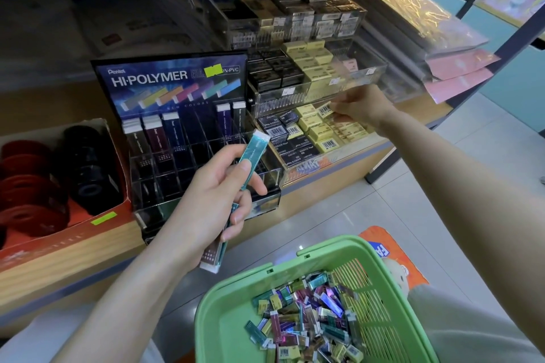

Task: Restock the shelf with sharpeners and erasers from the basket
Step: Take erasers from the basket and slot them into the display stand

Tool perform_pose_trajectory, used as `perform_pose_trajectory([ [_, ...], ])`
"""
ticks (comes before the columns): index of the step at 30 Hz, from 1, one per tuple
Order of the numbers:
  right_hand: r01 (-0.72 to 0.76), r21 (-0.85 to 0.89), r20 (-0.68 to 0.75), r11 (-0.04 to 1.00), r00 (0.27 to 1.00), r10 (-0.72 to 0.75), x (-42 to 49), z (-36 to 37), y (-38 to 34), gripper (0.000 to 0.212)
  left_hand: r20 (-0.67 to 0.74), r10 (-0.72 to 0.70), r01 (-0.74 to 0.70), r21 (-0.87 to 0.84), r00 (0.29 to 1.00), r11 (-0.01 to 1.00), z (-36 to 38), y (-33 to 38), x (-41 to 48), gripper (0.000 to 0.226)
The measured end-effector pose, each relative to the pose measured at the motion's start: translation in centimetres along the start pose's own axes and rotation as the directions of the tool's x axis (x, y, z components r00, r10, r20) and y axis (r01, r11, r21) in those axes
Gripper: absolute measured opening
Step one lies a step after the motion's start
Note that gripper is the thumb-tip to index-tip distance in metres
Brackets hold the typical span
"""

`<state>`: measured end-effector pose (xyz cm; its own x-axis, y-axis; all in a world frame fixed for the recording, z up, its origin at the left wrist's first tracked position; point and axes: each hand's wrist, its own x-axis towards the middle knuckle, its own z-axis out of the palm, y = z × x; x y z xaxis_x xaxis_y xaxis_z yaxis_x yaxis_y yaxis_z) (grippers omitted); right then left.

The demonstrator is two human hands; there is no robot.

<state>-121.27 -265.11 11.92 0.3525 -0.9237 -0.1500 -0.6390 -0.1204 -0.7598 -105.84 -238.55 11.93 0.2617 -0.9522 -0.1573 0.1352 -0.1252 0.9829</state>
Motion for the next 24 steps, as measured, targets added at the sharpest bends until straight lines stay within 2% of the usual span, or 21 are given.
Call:
perform_pose_trajectory([
  [3, 0.001, -0.043, -0.049, 0.999, 0.999, -0.003, 0.4, 0.6, 0.4, 0.016, 0.003, -0.001, 0.001, -0.001, 1.0, 1.0, 0.0, 0.0, 0.0, 0.023],
  [7, 0.01, -0.131, -0.015, 0.991, 1.0, -0.012, 0.2, 0.5, 0.7, 0.01, 0.003, 0.0, 0.0, -0.008, 1.0, 1.0, 0.0, 0.0, 0.0, 0.023],
  [12, 0.02, -0.08, 0.042, 0.997, 0.999, -0.017, 0.1, 0.1, 0.1, 0.023, 0.002, 0.002, -0.002, -0.002, 1.0, 1.0, 0.0, -0.1, 0.0, 0.024],
  [16, 0.015, -0.08, 0.08, 0.997, 0.997, -0.009, 0.4, 0.2, 0.1, 0.024, 0.001, 0.015, -0.015, 0.015, 1.0, 1.0, 0.0, -0.1, -0.1, 0.024],
  [21, 0.08, -0.293, -0.056, 0.953, 0.993, -0.1, 0.8, 1.6, 0.6, 0.02, 0.001, 0.035, -0.035, 0.035, 0.999, 0.999, -0.1, -0.4, -0.1, 0.024],
  [24, 0.11, -0.338, -0.116, 0.935, 0.981, -0.157, 0.7, 2.2, 0.7, 0.011, -0.001, 0.047, -0.047, 0.048, 0.999, 0.998, -0.1, -0.5, -0.1, 0.024],
])
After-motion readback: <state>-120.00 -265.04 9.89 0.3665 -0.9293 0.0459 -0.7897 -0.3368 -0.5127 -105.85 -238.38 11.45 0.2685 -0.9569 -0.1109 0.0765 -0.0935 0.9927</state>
